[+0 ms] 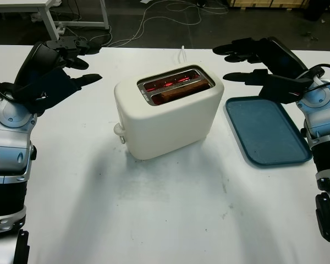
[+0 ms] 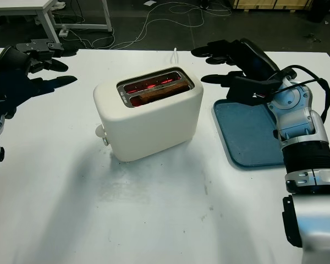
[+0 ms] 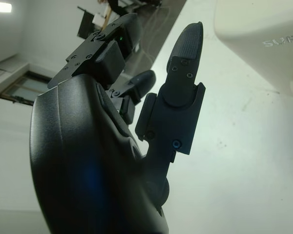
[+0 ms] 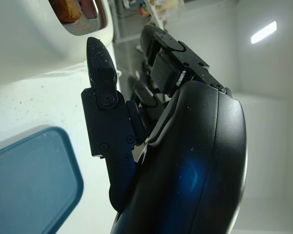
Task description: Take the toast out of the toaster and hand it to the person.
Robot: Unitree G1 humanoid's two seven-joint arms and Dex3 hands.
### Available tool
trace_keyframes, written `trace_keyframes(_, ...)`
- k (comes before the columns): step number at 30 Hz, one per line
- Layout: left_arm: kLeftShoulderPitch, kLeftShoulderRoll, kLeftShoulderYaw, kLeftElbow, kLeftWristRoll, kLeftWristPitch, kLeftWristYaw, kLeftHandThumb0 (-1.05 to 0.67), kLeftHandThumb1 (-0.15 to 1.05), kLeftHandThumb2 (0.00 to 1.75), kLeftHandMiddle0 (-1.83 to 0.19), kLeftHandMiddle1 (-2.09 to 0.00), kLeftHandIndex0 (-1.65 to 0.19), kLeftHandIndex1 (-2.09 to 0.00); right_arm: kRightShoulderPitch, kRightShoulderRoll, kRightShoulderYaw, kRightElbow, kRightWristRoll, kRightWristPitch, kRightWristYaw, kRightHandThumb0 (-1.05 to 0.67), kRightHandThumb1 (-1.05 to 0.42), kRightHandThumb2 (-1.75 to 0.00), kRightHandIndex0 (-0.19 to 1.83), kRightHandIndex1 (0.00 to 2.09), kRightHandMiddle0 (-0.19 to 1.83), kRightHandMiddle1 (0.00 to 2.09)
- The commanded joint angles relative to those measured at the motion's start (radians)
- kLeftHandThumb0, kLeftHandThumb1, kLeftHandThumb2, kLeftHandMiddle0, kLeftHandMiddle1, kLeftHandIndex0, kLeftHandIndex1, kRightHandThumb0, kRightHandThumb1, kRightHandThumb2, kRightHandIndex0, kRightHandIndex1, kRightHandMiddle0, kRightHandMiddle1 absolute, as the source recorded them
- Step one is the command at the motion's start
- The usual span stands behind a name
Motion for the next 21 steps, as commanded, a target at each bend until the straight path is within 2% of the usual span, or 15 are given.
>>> trace_keyframes(1,0.000,-0.001,0.004,-0.008,0.000,-0.005,0.002,-0.52,0.86,0.00,-0.38,-0.85,-0.59,-0.22,-0.015,0.000,0.005,0.004,0.000,-0.018,-0.011,-0.48,-0.92,-0.12,0.72,0.05,0.67,0.00)
trace_keyframes(6,0.000,-0.001,0.007,0.004,-0.007,-0.023,-0.001,-0.52,0.87,0.00,-0.38,-0.85,-0.59,-0.22,-0.014,-0.001,0.006,-0.005,-0.002,-0.004,-0.007,-0.47,-0.92,-0.13,0.71,0.04,0.65,0.00)
trace_keyframes(11,-0.003,-0.004,0.008,-0.015,-0.014,0.019,-0.003,-0.50,0.86,0.00,-0.36,-0.86,-0.58,-0.22,-0.011,-0.003,0.005,-0.009,-0.005,-0.005,-0.011,-0.48,-0.92,-0.12,0.74,0.05,0.66,0.01)
trace_keyframes(14,0.001,0.002,0.005,0.002,-0.007,-0.019,0.004,-0.51,0.86,0.00,-0.37,-0.87,-0.59,-0.23,-0.014,-0.005,0.009,0.003,-0.011,-0.023,-0.016,-0.49,-0.92,-0.13,0.74,0.05,0.66,0.01)
trace_keyframes(21,0.001,0.000,0.009,0.005,-0.013,-0.022,0.000,-0.50,0.86,0.00,-0.37,-0.87,-0.59,-0.23,-0.015,-0.002,0.008,0.007,-0.006,-0.026,-0.015,-0.49,-0.92,-0.13,0.75,0.05,0.66,0.01)
